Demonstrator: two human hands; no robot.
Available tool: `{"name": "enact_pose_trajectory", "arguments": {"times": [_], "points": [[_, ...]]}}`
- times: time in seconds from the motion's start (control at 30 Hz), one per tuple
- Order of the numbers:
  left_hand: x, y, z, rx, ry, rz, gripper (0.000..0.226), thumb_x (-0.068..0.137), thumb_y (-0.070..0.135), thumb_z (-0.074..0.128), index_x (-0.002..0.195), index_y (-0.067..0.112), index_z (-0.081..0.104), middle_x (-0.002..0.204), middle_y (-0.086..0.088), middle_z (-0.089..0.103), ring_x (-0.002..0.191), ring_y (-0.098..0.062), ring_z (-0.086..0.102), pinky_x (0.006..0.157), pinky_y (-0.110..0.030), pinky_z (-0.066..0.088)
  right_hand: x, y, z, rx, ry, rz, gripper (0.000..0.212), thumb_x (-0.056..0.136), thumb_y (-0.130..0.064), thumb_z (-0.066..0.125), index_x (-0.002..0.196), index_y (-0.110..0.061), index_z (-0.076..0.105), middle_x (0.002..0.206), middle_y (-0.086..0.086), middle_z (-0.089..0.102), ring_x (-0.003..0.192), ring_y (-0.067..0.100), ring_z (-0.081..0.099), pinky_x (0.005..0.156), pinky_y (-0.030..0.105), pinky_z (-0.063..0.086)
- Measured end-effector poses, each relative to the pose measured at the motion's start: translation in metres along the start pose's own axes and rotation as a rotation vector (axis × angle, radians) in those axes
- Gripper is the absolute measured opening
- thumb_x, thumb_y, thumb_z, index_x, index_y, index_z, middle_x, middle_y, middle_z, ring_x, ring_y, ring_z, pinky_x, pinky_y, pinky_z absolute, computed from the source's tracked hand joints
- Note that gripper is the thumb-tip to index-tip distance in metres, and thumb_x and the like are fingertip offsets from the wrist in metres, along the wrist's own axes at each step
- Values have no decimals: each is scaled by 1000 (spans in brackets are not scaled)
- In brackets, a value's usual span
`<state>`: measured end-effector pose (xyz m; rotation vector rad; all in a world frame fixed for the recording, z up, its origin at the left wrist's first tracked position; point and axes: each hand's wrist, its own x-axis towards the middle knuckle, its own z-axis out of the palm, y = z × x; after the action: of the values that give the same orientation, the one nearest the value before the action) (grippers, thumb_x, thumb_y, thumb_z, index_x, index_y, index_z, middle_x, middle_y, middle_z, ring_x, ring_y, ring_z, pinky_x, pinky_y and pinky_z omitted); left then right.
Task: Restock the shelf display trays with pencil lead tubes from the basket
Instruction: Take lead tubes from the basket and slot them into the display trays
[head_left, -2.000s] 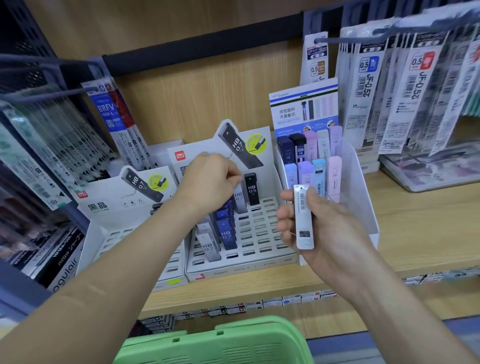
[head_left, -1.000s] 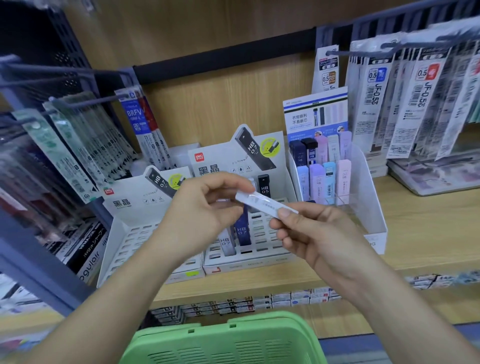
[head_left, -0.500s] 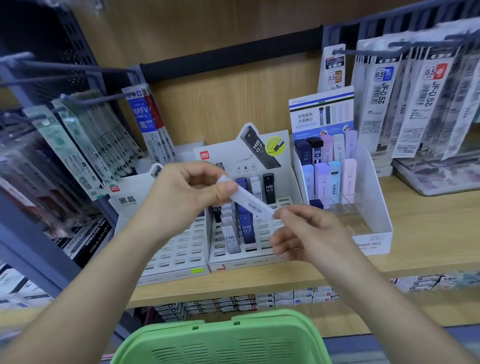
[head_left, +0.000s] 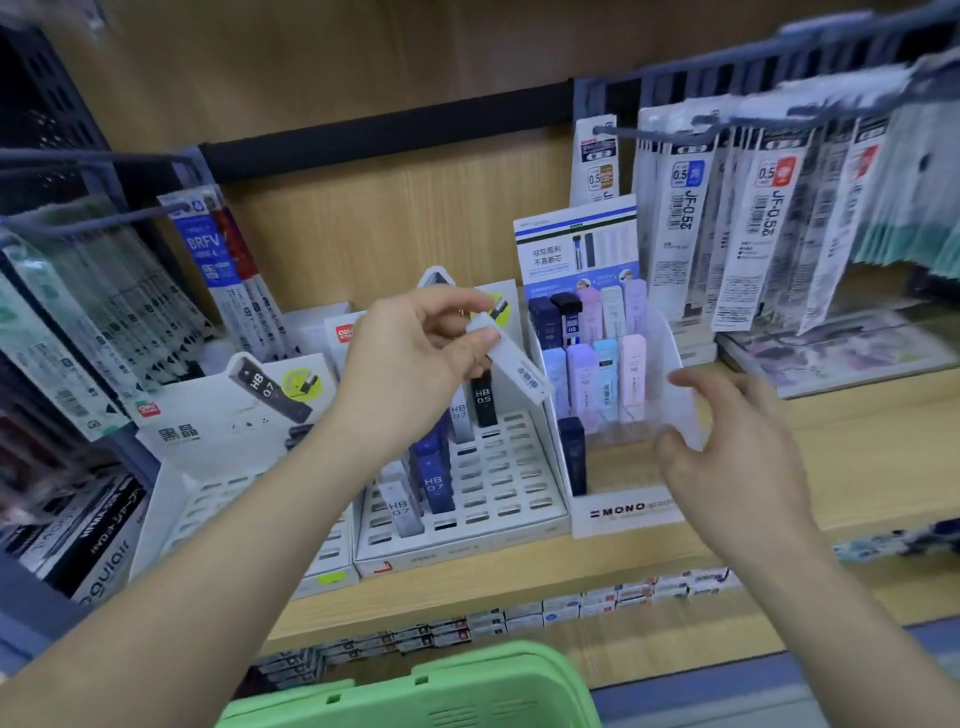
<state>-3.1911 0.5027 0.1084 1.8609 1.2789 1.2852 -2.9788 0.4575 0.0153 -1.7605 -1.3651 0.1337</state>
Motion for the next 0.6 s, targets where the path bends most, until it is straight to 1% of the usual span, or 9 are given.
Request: {"name": "enact_pose_trajectory", "arguments": {"times": [0.03, 0.1, 0.2, 0.27, 0.33, 0.4, 0.43, 0.53, 0.6], "points": [[7, 1, 7, 13, -3, 15, 19, 85, 4, 69, 92, 21, 68, 85, -19, 69, 64, -16, 69, 73, -29, 59, 2, 5, -3, -10, -6, 25, 49, 83, -13, 66, 131, -20, 56, 128, 12, 50, 123, 36, 45, 95, 42, 40], [19, 2, 20, 53, -13, 28, 18, 83, 9, 72, 88, 26, 69, 83, -15, 70, 67, -20, 71, 79, -40, 59, 5, 14, -6, -12, -52, 62, 56, 85, -16, 66, 138, -22, 49, 136, 13, 47, 129, 35, 40, 98, 40, 37], [34, 5, 35, 58, -11, 29, 15, 83, 13, 74, 89, 26, 70, 84, -12, 71, 68, -20, 71, 76, -46, 58, 6, 20, -6, 46, -164, 82, 58, 90, -19, 61, 145, -24, 41, 138, 6, 51, 124, 28, 49, 87, 32, 39], [45, 12, 43, 45, 11, 37, 13, 84, 12, 73, 92, 22, 71, 83, -12, 72, 69, -21, 71, 72, -49, 58, 7, 23, -4, 76, -207, 70, 53, 93, -19, 57, 144, -24, 43, 131, 4, 58, 116, 25, 56, 81, 29, 40], [56, 18, 51, 19, 20, 54, 13, 85, 9, 71, 91, 20, 70, 77, -9, 70, 66, -20, 70, 68, -44, 59, 7, 25, -3, 103, -225, 47, 45, 94, -18, 54, 137, -26, 49, 115, 3, 66, 104, 23, 60, 74, 30, 44], [66, 20, 59, 46, 0, 89, 17, 86, 7, 69, 93, 22, 70, 76, -13, 67, 64, -18, 67, 71, -40, 59, 7, 25, -3, 137, -234, 47, 43, 94, -18, 52, 135, -30, 50, 104, -1, 68, 96, 19, 61, 67, 30, 42], [71, 20, 64, 76, -19, 110, 18, 87, 8, 68, 93, 25, 70, 77, -12, 67, 65, -18, 67, 74, -40, 59, 7, 25, -3, 153, -232, 52, 42, 95, -18, 52, 135, -32, 50, 102, -3, 68, 94, 17, 61, 66, 30, 43], [81, 17, 75, 208, -75, 156, 19, 87, 13, 68, 96, 29, 72, 82, -1, 69, 76, -18, 68, 80, -36, 58, 10, 25, -3, 187, -223, 78, 39, 95, -19, 51, 132, -33, 52, 98, -9, 69, 90, 13, 62, 72, 32, 49], [86, 17, 81, 325, -116, 186, 22, 88, 15, 68, 105, 27, 72, 92, 4, 70, 82, -8, 66, 80, -23, 55, 11, 25, -3, 210, -219, 91, 40, 95, -18, 50, 132, -34, 52, 99, -11, 69, 91, 11, 62, 74, 32, 50]]}}
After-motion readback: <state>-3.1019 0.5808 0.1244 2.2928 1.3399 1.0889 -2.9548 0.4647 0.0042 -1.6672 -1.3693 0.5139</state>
